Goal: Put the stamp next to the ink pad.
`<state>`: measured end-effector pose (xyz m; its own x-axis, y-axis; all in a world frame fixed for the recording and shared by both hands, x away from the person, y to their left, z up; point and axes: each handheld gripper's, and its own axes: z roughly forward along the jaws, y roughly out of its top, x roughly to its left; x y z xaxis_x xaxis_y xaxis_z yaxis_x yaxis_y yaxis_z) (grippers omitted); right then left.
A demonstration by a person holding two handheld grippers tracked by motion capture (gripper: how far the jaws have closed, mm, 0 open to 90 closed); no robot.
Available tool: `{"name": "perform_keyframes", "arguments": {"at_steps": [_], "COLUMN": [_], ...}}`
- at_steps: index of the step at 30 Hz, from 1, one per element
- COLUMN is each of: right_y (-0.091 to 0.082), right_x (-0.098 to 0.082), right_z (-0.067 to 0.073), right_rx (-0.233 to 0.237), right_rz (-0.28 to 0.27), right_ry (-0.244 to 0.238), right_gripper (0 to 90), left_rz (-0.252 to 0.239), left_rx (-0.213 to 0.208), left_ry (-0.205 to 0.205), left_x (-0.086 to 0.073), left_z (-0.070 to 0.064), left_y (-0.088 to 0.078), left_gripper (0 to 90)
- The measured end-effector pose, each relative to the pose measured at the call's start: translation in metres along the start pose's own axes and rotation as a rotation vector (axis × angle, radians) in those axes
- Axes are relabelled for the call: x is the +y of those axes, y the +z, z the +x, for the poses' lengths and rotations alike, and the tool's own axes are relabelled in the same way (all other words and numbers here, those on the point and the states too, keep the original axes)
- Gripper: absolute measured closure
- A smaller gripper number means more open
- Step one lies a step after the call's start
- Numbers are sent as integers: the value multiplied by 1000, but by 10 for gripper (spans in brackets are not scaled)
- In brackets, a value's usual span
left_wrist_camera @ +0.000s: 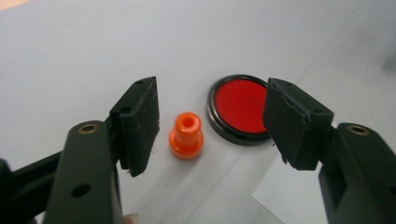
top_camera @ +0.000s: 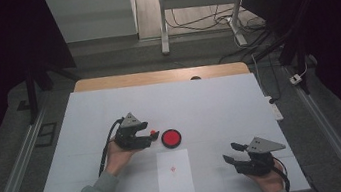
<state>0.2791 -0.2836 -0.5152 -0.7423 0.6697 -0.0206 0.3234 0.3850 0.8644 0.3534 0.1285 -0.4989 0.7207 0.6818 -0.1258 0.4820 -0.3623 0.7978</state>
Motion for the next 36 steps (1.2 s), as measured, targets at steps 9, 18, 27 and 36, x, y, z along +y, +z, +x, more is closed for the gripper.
{"name": "perform_keyframes", "arguments": {"at_steps": [9,18,27,36], "right_y": [0,2,-1,-1], "right_x": [0,0,-2,-2], "right_z": [1,1,-1,-3], "right_rx": [6,18,8,-6], "right_rz": [-13,-11,-12,-8], "right_ry": [-12,-26,-33,-44], "right_gripper": [433,433,433,432], "left_rz": [23,0,-5,-1], "left_rx": [-11,1,6,15], "left_ry": [0,-30,-54,-55], "left_x": [-22,-42,-76,-104], "left_z": [-13,-18,-23,-24], "left_y": [-29,-62,-92,-110], "left_gripper": [328,324,325,325]}}
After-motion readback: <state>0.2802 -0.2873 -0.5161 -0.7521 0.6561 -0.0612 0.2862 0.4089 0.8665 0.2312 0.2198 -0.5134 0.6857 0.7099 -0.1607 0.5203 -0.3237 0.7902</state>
